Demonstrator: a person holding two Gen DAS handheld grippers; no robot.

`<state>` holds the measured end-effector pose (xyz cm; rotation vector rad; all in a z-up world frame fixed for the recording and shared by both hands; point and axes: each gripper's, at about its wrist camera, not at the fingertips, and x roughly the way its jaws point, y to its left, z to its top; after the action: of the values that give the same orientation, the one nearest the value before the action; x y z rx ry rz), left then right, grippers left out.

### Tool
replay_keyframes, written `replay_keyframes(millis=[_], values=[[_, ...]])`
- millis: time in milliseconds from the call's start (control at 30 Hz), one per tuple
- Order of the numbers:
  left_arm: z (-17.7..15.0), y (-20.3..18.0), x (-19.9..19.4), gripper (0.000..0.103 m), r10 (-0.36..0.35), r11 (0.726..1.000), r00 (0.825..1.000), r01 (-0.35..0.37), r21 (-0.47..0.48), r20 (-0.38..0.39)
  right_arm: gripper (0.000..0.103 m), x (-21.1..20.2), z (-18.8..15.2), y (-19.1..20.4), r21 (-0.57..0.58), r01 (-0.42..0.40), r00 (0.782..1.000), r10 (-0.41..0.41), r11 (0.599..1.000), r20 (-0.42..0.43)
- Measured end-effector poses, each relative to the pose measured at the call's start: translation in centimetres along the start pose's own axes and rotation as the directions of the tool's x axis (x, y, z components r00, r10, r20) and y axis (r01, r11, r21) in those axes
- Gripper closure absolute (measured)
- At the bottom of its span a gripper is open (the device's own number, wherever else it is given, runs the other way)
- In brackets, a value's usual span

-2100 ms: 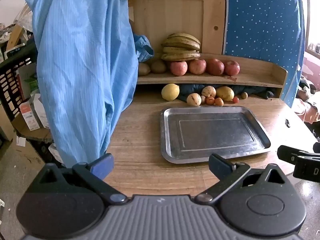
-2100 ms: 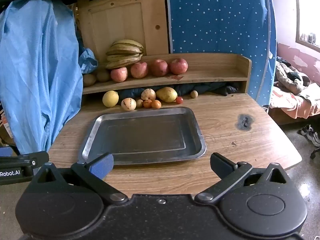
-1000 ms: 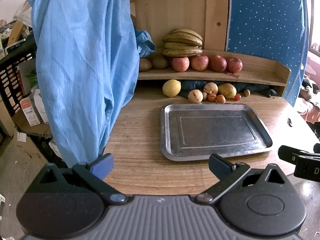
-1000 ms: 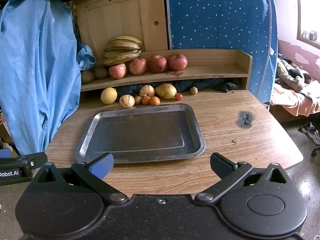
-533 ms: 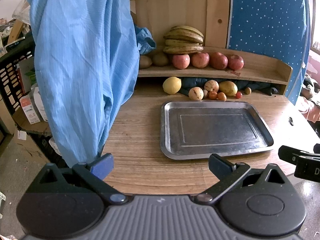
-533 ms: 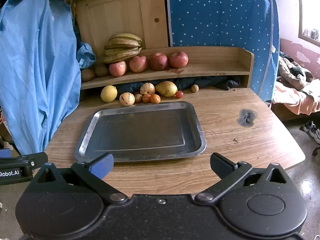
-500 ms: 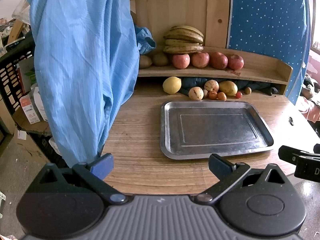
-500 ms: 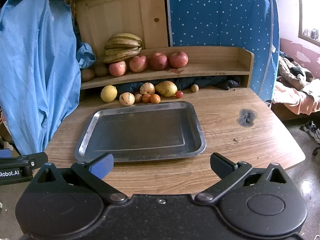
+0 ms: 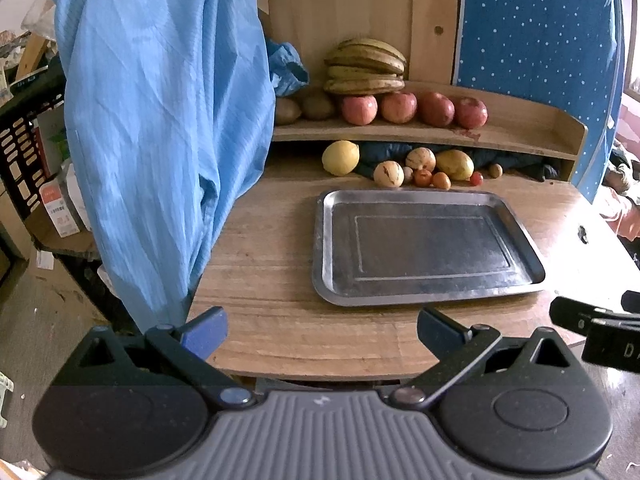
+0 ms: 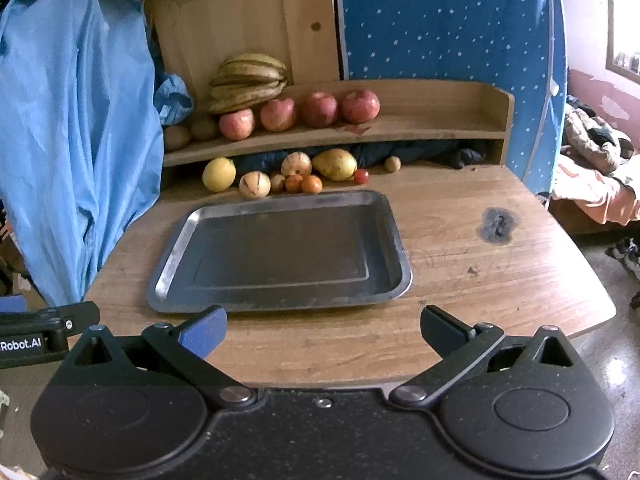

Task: Organize fruits

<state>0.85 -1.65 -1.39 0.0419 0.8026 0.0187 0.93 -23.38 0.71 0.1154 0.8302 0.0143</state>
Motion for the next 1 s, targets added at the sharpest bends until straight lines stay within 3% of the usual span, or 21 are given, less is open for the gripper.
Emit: replay_keyframes(millis=[633,1000], values=[[-0.3,-0.4,0.2,0.0,0.059,0.995,0.994,-0.065,-0.071,-0.091,0.0,0.3,-1.0,-1.9,0.001,-0.064,0.996,0.064,0.998,-0.057],[2.3,1.4,4.3,0.0,0.044,0.996,0.995,-0.051,-0.077,-0.094,0.0,3.3,0.8,-0.2,-0.011,-0.062,0.996,0.061,0.998,-0.059]])
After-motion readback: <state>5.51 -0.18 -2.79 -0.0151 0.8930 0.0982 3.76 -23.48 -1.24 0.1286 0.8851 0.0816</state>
